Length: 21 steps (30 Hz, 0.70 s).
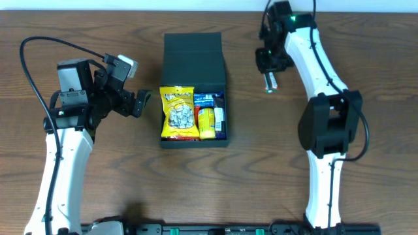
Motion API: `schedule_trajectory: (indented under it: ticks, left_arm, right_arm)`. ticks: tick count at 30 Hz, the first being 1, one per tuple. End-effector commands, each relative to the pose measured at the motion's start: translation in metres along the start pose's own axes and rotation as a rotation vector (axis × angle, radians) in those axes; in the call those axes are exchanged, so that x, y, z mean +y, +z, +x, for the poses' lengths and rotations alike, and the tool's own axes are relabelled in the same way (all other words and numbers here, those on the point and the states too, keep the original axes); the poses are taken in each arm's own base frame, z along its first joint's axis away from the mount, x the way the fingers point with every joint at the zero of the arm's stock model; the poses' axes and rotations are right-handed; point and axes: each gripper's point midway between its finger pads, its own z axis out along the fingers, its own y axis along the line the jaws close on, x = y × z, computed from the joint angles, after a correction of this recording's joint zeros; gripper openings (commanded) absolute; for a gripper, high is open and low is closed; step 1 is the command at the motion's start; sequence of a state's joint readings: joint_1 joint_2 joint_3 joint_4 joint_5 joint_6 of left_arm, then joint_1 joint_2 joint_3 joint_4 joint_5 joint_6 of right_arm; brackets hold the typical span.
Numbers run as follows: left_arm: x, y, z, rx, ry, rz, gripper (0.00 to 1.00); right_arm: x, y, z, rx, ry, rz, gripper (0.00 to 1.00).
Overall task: Pack container
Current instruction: 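Grasp the green snack bar with the right gripper and lift, then lower the green bar into the box and release it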
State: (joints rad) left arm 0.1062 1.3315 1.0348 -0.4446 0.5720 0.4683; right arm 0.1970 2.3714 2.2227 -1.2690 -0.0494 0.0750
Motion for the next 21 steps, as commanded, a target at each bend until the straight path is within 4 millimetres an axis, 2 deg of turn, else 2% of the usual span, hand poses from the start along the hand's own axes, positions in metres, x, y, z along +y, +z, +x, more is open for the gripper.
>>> schedule_trajectory:
  ticks: [1, 5, 8, 15, 21]
  left_arm:
    - [0.002, -0.003, -0.010, -0.017, 0.008, -0.009, 0.95]
    - [0.002, -0.003, -0.009, -0.016, 0.008, -0.009, 0.95]
    - [0.002, -0.003, -0.009, -0.016, 0.009, -0.009, 0.95]
    - [0.002, -0.003, -0.010, -0.017, 0.016, -0.009, 0.95]
    - [0.002, -0.003, -0.010, -0.017, 0.021, -0.009, 0.95]
  right_arm:
    - [0.034, -0.054, -0.010, -0.100, 0.030, -0.032, 0.03]
    - [0.072, -0.083, 0.004, -0.112, 0.021, -0.055, 0.02]
    - [0.101, -0.092, 0.020, -0.089, 0.011, -0.066, 0.02]
    - [0.158, -0.081, 0.070, 0.034, 0.078, -0.054, 0.02]
    - [0.180, -0.073, 0.095, 0.092, 0.186, -0.027, 0.01]
